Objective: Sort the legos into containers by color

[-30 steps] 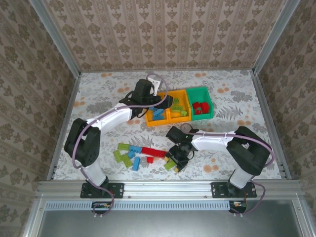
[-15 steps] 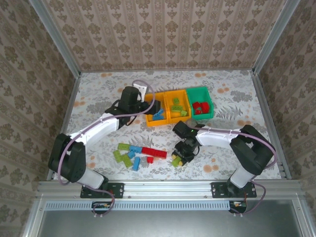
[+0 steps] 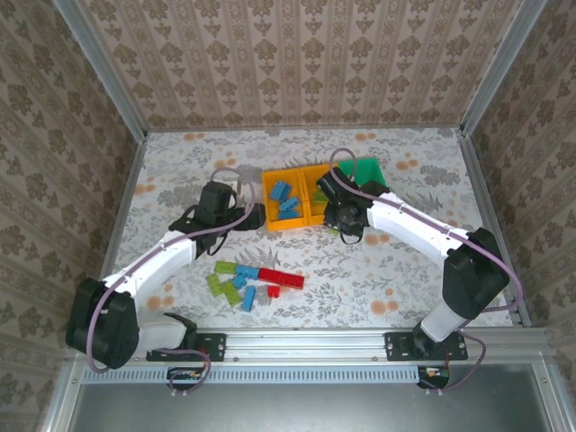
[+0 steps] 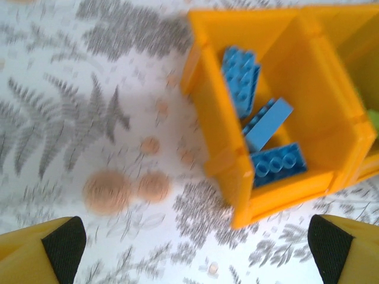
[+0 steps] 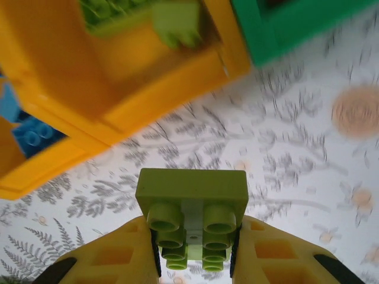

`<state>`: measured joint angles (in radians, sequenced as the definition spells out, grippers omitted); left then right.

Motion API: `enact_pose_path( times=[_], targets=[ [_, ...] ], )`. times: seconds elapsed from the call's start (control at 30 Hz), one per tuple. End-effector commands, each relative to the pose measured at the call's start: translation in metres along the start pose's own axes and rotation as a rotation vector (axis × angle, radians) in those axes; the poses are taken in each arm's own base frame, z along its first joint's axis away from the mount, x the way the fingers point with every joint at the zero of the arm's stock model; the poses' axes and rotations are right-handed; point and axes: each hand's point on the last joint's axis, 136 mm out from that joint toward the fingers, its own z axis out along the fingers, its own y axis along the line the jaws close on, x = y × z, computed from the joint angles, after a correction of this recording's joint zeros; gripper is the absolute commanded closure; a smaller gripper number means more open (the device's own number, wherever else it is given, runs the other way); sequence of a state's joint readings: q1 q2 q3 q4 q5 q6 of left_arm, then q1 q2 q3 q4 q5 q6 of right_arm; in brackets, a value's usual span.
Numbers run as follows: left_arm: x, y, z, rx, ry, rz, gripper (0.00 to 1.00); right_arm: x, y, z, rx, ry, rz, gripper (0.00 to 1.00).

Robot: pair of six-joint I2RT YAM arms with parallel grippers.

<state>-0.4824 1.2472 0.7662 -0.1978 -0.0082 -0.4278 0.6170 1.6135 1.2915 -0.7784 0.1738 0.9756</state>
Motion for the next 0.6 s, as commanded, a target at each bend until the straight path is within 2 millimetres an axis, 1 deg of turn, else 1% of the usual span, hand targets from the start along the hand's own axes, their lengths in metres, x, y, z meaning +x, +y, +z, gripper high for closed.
enact_pose_path(
  times=[0.0, 0.13, 0.23, 0.3, 0.33, 0.4, 0.47, 0.5, 0.57],
  targets=[
    [0.034, 0.027, -0.006, -0.106, 0.101, -0.108, 0.00, -0.034, -0.001, 0.008, 0.073, -0.092, -0.176, 0.73],
    [0.059, 0.038, -0.014, -0.144, 0.163, -0.183, 0.00, -0.064, 0.022, 0.030, 0.064, -0.110, -0.298, 0.73],
    [0.072, 0.046, -0.021, -0.175, 0.170, -0.238, 0.00, -0.077, 0.035, 0.050, 0.096, -0.103, -0.387, 0.71],
    [0.080, 0.052, -0.026, -0.197, 0.180, -0.264, 0.00, -0.084, 0.037, 0.062, 0.132, -0.106, -0.418, 0.70],
    [0.085, 0.055, -0.028, -0.215, 0.188, -0.282, 0.00, -0.087, 0.038, 0.070, 0.144, -0.102, -0.424, 0.70],
    [0.094, 0.059, -0.031, -0.237, 0.210, -0.305, 0.00, -0.090, 0.039, 0.079, 0.145, -0.094, -0.420, 0.70],
    [0.102, 0.061, -0.031, -0.242, 0.232, -0.319, 0.00, -0.091, 0.041, 0.085, 0.136, -0.089, -0.414, 0.68],
    [0.103, 0.068, -0.031, -0.257, 0.235, -0.352, 0.00, -0.092, 0.041, 0.088, 0.135, -0.086, -0.411, 0.68],
    [0.111, 0.072, -0.028, -0.267, 0.262, -0.403, 0.00, -0.090, 0.042, 0.091, 0.130, -0.077, -0.412, 0.65]
  ],
)
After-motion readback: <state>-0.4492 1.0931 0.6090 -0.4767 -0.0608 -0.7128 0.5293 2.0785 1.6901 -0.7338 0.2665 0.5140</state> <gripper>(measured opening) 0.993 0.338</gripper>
